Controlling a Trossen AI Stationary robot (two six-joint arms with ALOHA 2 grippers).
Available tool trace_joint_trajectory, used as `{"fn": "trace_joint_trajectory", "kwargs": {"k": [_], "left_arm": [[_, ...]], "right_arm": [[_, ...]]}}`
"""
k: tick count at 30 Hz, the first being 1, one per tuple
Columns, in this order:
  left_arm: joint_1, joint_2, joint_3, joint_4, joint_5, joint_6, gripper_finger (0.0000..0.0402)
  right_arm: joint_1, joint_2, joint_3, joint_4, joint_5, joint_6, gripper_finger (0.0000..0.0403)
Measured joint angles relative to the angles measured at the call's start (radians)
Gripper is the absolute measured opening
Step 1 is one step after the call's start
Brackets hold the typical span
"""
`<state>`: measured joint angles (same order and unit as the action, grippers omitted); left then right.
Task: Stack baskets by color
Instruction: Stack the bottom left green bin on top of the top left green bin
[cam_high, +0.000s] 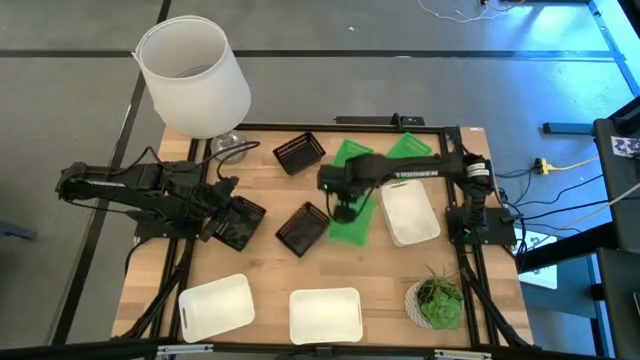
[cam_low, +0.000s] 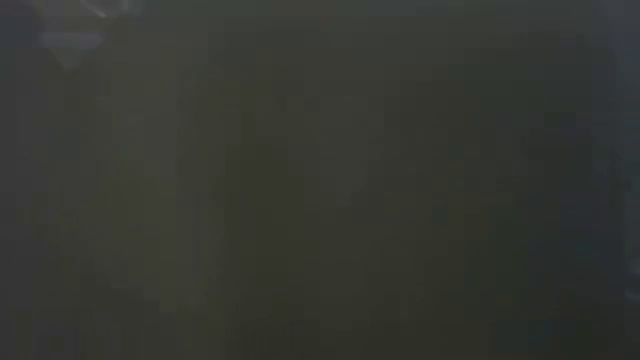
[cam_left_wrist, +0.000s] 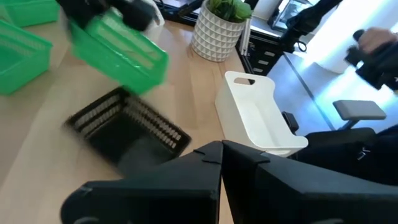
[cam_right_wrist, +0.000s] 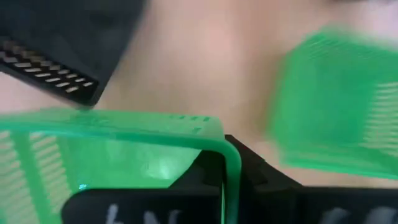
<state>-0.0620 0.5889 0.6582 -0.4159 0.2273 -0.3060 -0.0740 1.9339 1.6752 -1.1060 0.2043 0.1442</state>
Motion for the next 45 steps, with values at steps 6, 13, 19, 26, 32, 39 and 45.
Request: {"fn": "trace_joint_trajectory", "kwargs": {"k": [6,13,19,26,32,39,45], "left_arm": [[0.000,0.000,0.000,0.000,0.001,-0.001,0.0000],[0.000,0.000,0.000,0.000,0.000,0.000,0.0000],[0.000,0.000,0.000,0.001,-0.001,0.001,0.0000],[0.000,0.000,0.000,0.007,-0.004,0.001,0.0000],[0.000,0.000,0.000,0.007,-0.009,0.001,0.0000],[0.000,0.000,0.000,0.007,-0.009,0.001,0.0000],[0.000,0.000,0.000,0.006,-0.009,-0.007,0.0000]], "right_arm": [[-0.076,0.000,0.276,-0.152,0.060,0.023,0.0002],[-0.209,-0.002,0.425,-0.198,0.057,-0.073,0.0001],[-0.338,-0.001,0.330,-0.199,0.043,-0.083,0.0001],[-0.447,0.000,0.180,-0.056,-0.038,-0.155,0.0000],[-0.521,-0.001,0.090,0.058,-0.041,-0.183,0.0000],[-0.550,-0.001,0.029,0.068,-0.068,-0.205,0.0000],[-0.541,-0.001,-0.018,0.065,-0.105,-0.206,0.0000]]}}
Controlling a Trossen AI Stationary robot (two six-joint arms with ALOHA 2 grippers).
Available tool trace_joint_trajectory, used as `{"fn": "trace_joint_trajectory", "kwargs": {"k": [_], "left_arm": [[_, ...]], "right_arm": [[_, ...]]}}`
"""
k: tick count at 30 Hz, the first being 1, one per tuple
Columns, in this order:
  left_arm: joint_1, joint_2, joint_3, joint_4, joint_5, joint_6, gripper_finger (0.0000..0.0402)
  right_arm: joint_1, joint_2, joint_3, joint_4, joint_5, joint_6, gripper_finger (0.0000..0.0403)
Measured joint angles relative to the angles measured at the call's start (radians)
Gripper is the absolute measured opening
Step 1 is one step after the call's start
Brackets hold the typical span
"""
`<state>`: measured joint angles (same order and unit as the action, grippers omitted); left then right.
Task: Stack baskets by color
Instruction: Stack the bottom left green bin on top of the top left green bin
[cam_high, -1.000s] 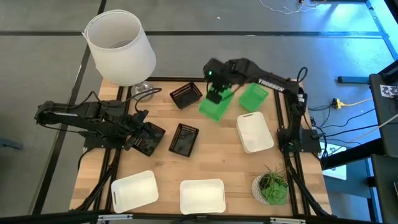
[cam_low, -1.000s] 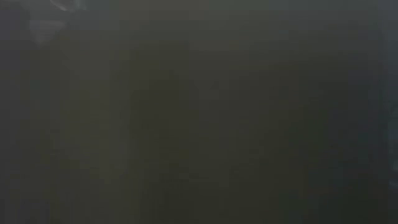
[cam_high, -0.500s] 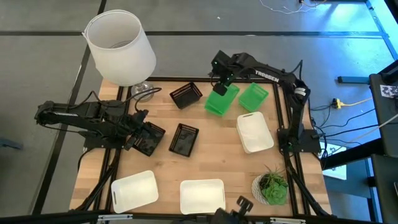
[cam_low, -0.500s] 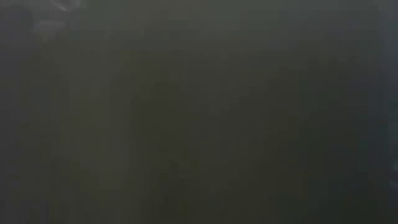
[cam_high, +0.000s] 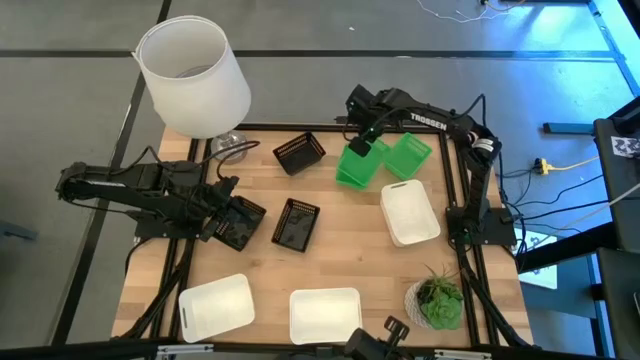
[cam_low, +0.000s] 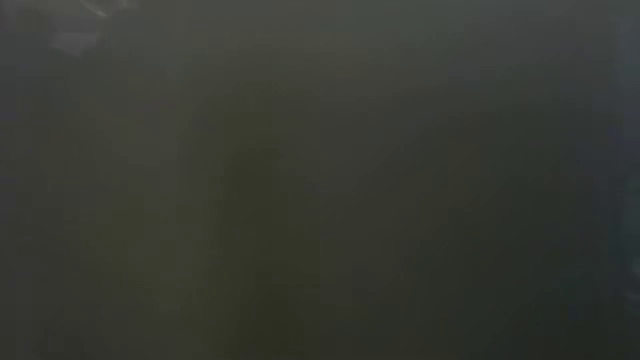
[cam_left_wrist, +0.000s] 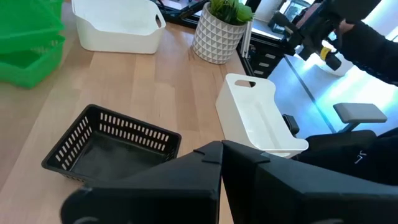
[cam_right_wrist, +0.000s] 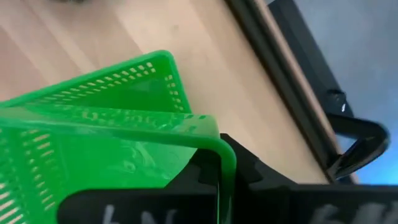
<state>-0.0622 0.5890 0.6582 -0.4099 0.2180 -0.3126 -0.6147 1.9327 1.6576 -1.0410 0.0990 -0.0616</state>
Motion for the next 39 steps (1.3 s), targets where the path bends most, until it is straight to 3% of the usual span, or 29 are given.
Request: {"fn": "trace_joint_trajectory", "kwargs": {"k": [22,39], "left_arm": [[0.000,0.000,0.000,0.000,0.000,-0.002,0.0000],[0.000,0.000,0.000,-0.001,0.000,-0.002,0.0000]], "right_arm": [[0.056,0.000,-0.012,-0.049,-0.102,-0.076,0.0004],[0.056,0.000,-0.003,-0.052,-0.128,-0.100,0.0088]]}}
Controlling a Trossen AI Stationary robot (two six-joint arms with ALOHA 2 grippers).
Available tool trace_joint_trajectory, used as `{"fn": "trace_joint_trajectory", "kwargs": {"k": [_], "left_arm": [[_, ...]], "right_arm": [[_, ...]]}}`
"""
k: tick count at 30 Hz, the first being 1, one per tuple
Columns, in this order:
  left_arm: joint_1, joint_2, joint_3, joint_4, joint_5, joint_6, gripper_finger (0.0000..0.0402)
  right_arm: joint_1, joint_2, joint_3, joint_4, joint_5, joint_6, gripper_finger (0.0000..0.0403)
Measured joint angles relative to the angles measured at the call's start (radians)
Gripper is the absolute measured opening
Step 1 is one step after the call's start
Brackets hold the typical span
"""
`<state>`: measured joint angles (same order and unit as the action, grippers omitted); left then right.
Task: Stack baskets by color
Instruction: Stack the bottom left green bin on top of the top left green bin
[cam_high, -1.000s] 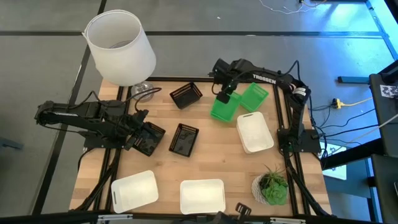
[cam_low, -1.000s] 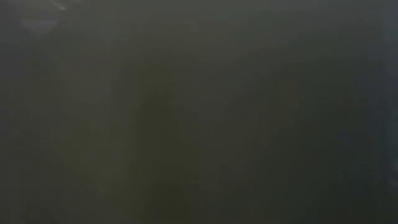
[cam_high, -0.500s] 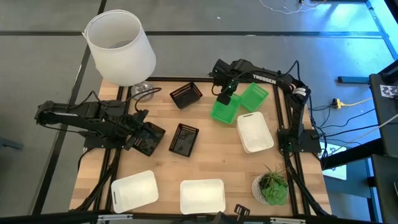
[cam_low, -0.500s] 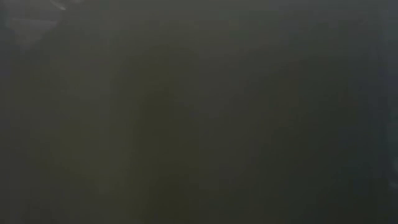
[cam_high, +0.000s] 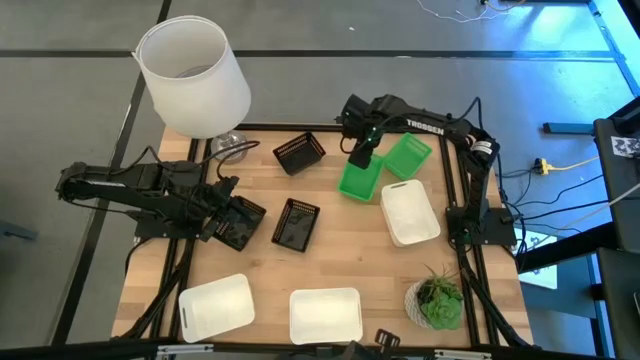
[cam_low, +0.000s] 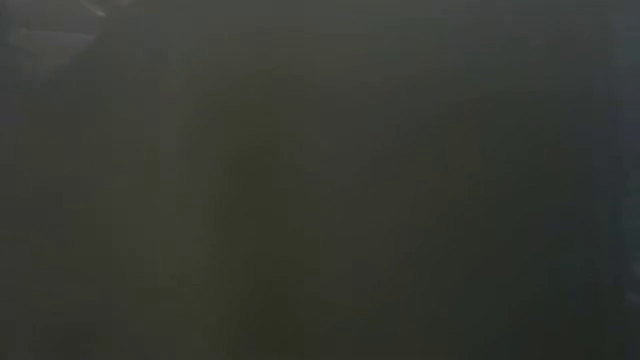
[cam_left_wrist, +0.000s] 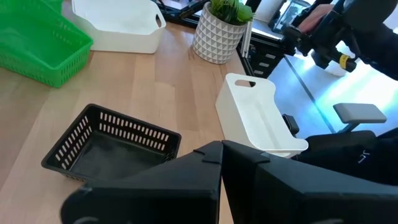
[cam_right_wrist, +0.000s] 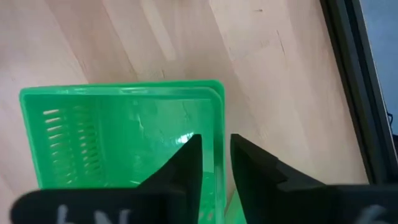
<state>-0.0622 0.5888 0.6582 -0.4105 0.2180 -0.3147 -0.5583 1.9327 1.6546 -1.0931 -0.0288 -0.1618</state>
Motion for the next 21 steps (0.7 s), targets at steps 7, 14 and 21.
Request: {"fn": "trace_joint_trajectory", "kwargs": {"k": [7,14,21], "left_arm": [[0.000,0.000,0.000,0.000,0.000,0.002,0.0000],[0.000,0.000,0.000,0.000,0.000,0.010,0.0000],[0.000,0.000,0.000,-0.001,0.000,0.010,0.0000]], "right_arm": [[0.000,0.000,0.077,-0.075,0.000,0.108,0.0091],[0.000,0.000,0.155,-0.107,0.017,0.218,0.0045],[0.019,0.006,0.108,-0.072,0.081,0.292,0.0004]]}}
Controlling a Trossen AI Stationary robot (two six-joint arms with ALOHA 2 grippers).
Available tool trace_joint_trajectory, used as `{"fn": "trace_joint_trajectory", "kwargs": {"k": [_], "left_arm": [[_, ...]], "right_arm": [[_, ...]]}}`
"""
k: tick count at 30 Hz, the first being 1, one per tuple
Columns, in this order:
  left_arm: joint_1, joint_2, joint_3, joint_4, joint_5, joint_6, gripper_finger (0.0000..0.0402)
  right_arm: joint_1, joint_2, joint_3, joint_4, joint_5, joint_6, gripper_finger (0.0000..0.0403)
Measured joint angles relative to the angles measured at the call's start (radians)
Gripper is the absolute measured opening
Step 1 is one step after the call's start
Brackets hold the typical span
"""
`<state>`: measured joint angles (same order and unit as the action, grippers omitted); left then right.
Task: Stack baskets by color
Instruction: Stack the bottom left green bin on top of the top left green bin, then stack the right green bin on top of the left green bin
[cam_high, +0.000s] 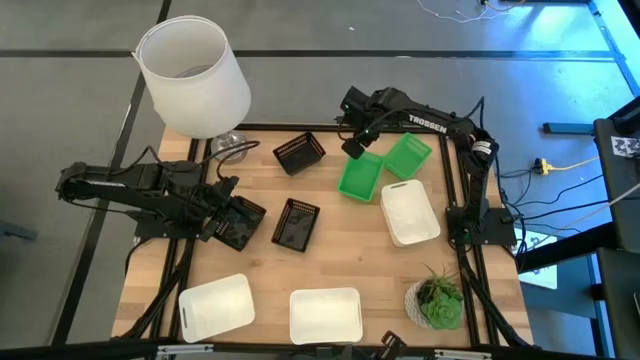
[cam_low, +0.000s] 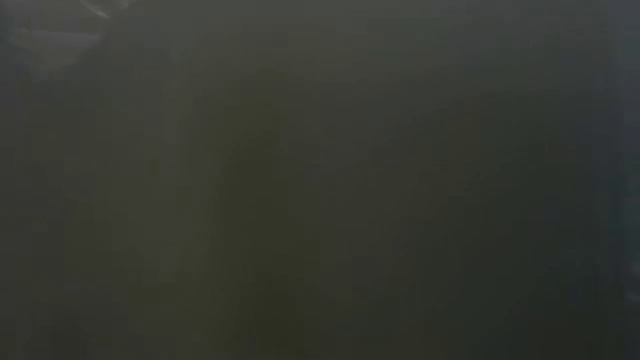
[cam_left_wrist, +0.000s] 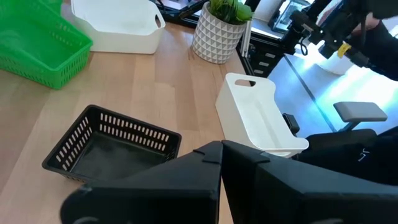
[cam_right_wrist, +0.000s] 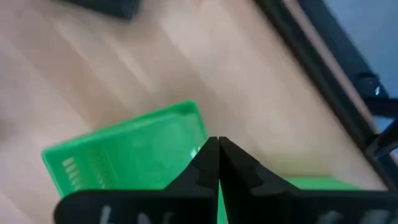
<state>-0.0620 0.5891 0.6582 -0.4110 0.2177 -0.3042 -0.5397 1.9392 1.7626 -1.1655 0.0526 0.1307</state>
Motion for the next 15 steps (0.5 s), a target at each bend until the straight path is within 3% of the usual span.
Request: {"fn": "trace_joint_trajectory", "kwargs": {"k": [10,15], "left_arm": [[0.000,0.000,0.000,0.000,0.000,0.000,0.0000],[0.000,0.000,0.000,0.000,0.000,0.000,0.0000]], "right_arm": [[0.013,0.002,-0.128,0.060,0.000,0.013,0.0001],[0.017,0.001,-0.088,0.016,0.045,-0.005,0.0001]]}}
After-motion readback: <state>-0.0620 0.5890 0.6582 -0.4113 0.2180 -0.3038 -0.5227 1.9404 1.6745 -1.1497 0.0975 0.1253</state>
